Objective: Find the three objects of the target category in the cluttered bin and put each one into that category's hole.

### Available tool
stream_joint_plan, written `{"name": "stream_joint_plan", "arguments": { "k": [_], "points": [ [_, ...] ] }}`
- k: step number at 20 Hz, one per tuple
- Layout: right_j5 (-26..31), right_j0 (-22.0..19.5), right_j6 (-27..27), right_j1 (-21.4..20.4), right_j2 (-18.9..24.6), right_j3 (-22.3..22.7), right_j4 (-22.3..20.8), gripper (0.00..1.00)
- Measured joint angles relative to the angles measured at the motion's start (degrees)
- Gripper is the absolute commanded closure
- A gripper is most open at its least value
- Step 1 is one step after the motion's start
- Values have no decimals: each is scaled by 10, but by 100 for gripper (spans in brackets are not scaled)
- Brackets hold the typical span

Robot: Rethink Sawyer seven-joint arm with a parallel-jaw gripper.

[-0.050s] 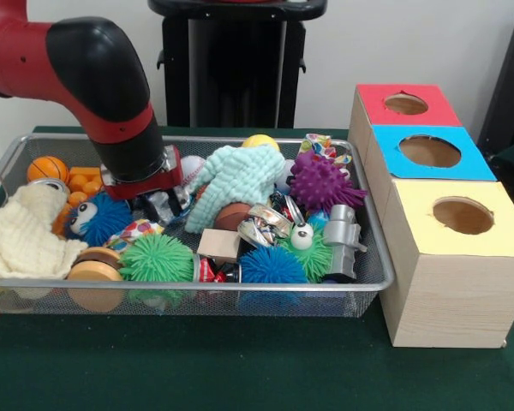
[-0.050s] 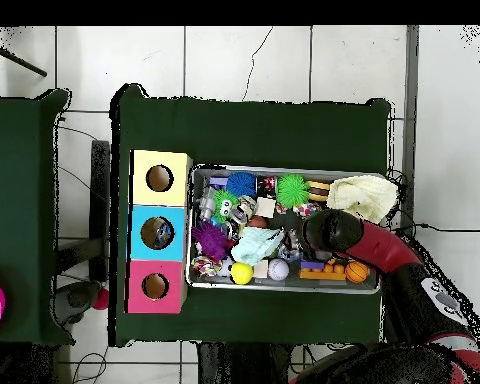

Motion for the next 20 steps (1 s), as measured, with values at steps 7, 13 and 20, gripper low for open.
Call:
{"name": "stream_joint_plan", "arguments": {
  "k": [7,13,20],
  "points": [
    [-1,3,0,-5,0,0,0,100],
    [-1,8,0,-6,0,0,1,100],
    [1,14,0,-6,0,6,0,100]
  ]
}}
